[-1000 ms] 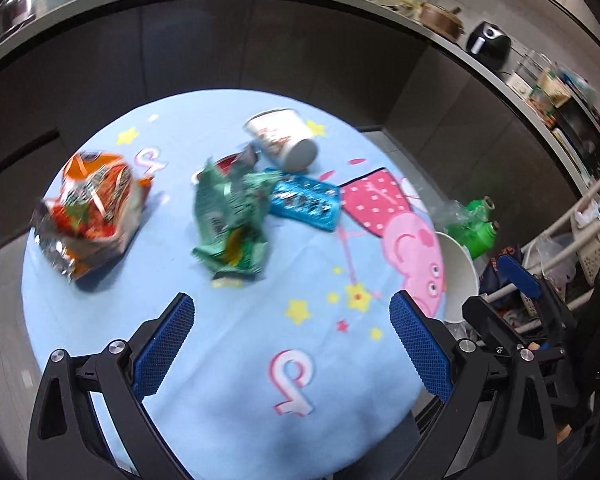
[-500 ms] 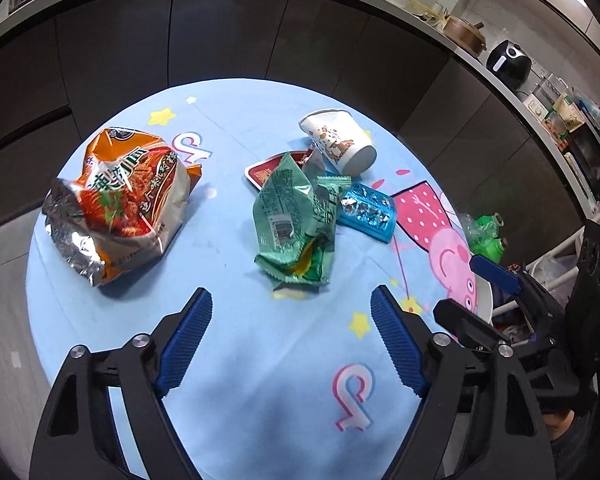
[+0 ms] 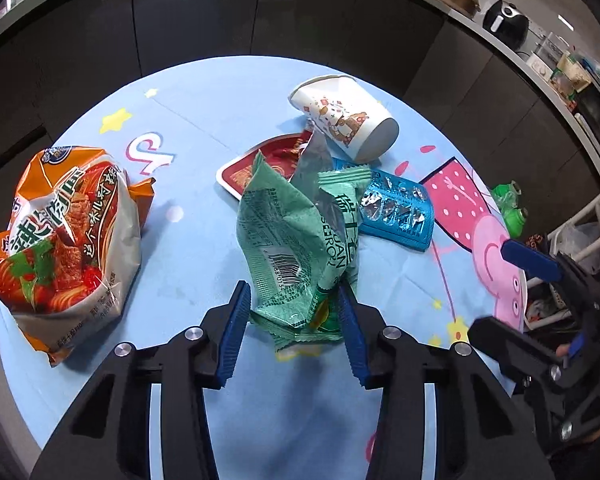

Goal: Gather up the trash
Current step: 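Grasp the green snack bag with the left tool while the right tool grasps the blue blister pack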

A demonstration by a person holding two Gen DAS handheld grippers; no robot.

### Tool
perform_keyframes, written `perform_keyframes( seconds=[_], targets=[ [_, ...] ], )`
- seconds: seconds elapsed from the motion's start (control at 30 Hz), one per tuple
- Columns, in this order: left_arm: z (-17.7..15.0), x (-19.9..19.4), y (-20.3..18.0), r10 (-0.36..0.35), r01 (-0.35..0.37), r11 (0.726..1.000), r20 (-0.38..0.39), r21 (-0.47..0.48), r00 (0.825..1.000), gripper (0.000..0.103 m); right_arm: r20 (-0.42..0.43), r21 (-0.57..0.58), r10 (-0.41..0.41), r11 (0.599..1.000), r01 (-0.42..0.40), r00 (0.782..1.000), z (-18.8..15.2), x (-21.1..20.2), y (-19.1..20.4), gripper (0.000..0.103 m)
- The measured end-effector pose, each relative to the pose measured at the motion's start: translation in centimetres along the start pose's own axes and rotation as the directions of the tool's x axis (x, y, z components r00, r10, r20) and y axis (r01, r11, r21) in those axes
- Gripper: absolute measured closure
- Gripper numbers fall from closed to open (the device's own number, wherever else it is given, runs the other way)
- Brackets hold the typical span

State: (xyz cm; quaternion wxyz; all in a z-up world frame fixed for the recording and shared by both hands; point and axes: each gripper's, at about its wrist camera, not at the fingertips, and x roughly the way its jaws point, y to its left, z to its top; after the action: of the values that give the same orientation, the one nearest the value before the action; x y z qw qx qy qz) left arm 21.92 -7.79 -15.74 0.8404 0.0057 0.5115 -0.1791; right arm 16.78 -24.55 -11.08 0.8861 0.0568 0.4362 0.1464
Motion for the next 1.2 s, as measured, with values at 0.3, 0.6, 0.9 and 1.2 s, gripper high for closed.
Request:
perform_keyframes(
  seconds=[0.3, 0.6, 0.9, 1.2],
  targets=[
    [-1.5, -2.4, 2.0, -0.079, 0.078, 0.996, -0.012, -0.037, 0.997, 0.097, -0.03, -0.054, 0.032, 0.998, -0.033, 0.999, 1.6, 2.7, -0.8, 0.004],
    [-3.4, -4.0, 4.3, -0.076, 0.075, 0.99, -0.003, -0.121, 0.997, 0.078, -0.094, -0.211, 0.038, 0.976, -0.057, 0.995, 4.5, 7.4, -0.7, 0.004],
    [-3.3, -3.8, 5.0, -0.08, 0.079, 0.984, 0.001, -0.158, 0.997, 0.059, -0.16, -0.227, 0.051, 0.97, -0.087, 0.986, 4.1, 9.2, -0.5, 0.013],
    [-1.6, -3.0, 4.6, -0.127, 0.127, 0.973, 0.016, -0.195, 0.992, 0.056, -0.162, -0.203, 0.077, 0.973, -0.11, 0.984, 3.8, 8.7, 0.7, 0.016]
  ],
)
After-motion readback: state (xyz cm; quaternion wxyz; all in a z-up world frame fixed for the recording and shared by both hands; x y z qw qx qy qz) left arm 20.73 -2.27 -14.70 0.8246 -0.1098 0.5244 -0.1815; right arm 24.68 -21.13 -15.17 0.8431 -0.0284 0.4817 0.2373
